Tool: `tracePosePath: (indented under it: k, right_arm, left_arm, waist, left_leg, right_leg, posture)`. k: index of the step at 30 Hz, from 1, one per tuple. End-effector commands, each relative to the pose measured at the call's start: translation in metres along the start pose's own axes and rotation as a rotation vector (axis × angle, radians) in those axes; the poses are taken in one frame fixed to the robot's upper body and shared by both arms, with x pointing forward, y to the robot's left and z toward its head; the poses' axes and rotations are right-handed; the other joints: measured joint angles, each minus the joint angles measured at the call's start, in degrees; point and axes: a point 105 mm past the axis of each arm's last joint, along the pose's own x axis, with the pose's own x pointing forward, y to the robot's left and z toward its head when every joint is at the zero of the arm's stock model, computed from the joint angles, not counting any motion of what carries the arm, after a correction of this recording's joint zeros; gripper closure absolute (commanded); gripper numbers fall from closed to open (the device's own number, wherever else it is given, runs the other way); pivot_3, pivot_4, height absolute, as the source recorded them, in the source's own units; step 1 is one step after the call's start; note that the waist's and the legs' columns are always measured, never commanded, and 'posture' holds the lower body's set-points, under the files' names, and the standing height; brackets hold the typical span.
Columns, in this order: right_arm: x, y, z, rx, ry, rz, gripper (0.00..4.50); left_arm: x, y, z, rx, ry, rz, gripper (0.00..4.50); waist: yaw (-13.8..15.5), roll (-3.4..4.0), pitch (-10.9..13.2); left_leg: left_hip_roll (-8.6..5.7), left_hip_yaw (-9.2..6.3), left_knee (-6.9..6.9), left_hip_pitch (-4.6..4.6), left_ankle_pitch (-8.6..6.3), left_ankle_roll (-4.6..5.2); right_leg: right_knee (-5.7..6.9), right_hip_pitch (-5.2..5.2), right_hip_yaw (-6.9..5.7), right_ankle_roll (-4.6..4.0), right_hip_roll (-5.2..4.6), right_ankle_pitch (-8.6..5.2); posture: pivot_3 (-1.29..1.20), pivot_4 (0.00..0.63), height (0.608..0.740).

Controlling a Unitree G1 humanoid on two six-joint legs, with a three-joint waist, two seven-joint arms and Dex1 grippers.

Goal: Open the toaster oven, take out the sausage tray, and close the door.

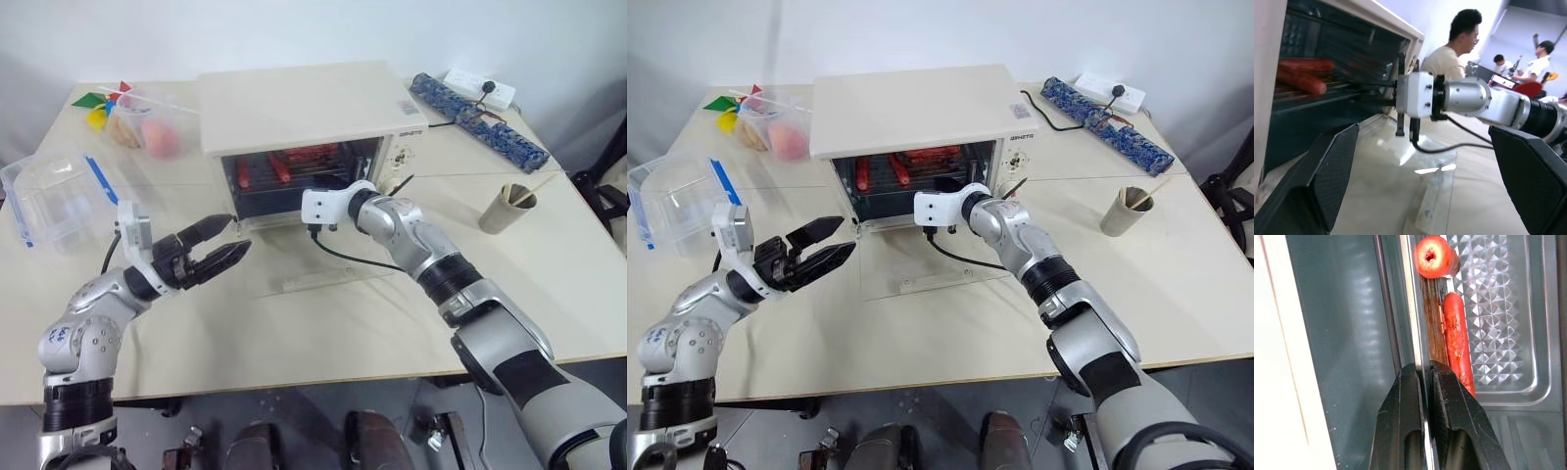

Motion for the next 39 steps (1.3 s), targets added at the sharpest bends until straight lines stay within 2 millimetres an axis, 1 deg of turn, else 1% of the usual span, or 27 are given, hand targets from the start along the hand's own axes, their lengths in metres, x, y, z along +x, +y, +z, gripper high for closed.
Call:
tracePosePath:
  k: [1, 9, 14, 21, 29, 39]
  right_arm:
    - [-0.004, -0.008, 0.021, 0.016, -0.088, -0.046, 4.49]
    - [-0.021, -0.002, 0.025, -0.005, -0.105, -0.050, 4.49]
    - [-0.036, 0.002, 0.028, -0.018, -0.121, -0.050, 4.49]
    - [-0.051, 0.007, 0.033, -0.039, -0.134, -0.052, 4.49]
    - [-0.068, 0.017, 0.041, -0.065, -0.145, -0.050, 4.49]
    - [-0.087, 0.018, 0.044, -0.085, -0.154, -0.045, 4.49]
  left_arm:
    - [0.009, 0.010, 0.001, 0.046, 0.003, -0.021, 0.00]
    - [0.023, 0.023, 0.007, 0.058, -0.025, -0.052, 0.00]
    - [0.030, 0.036, 0.014, 0.079, -0.050, -0.033, 0.00]
    - [0.036, 0.043, 0.019, 0.093, -0.075, -0.029, 0.00]
    - [0.036, 0.045, 0.019, 0.093, -0.081, -0.024, 0.00]
    - [0.029, 0.046, 0.027, 0.094, -0.098, -0.012, 0.00]
  waist:
    - [0.00, -0.01, 0.00]
    - [-0.07, -0.01, -0.01]
    - [0.14, -0.02, -0.01]
    - [0.24, -0.02, -0.01]
    - [0.23, -0.02, -0.01]
    - [0.34, -0.02, -0.01]
  left_leg:
    - [0.00, 0.01, 0.00, 0.00, 0.00, 0.00]
    - [0.00, 0.02, -0.17, 0.02, 0.00, 0.00]
    - [-0.01, 0.05, -0.09, 0.01, 0.00, 0.00]
    - [0.00, 0.08, 0.09, 0.00, 0.00, -0.01]
    - [0.00, 0.09, 0.08, 0.00, 0.01, -0.01]
    - [0.00, 0.11, 0.08, 0.00, 0.00, -0.01]
  right_leg:
    - [0.00, 0.00, 0.01, 0.00, 0.00, 0.00]
    - [-0.02, -0.05, -0.06, 0.00, 0.00, 0.00]
    - [-0.03, -0.04, -0.06, 0.00, 0.00, 0.00]
    - [0.01, -0.01, -0.02, 0.00, 0.00, 0.00]
    - [0.00, -0.02, -0.02, 0.00, 0.00, 0.00]
    - [-0.01, -0.02, -0.01, 0.00, 0.00, 0.00]
  posture:
    - [0.00, 0.150, 0.740]
    - [0.00, 0.150, 0.740]
    - [0.00, 0.150, 0.740]
    - [0.00, 0.150, 0.740]
    - [0.00, 0.150, 0.740]
    - [0.00, 0.150, 0.740]
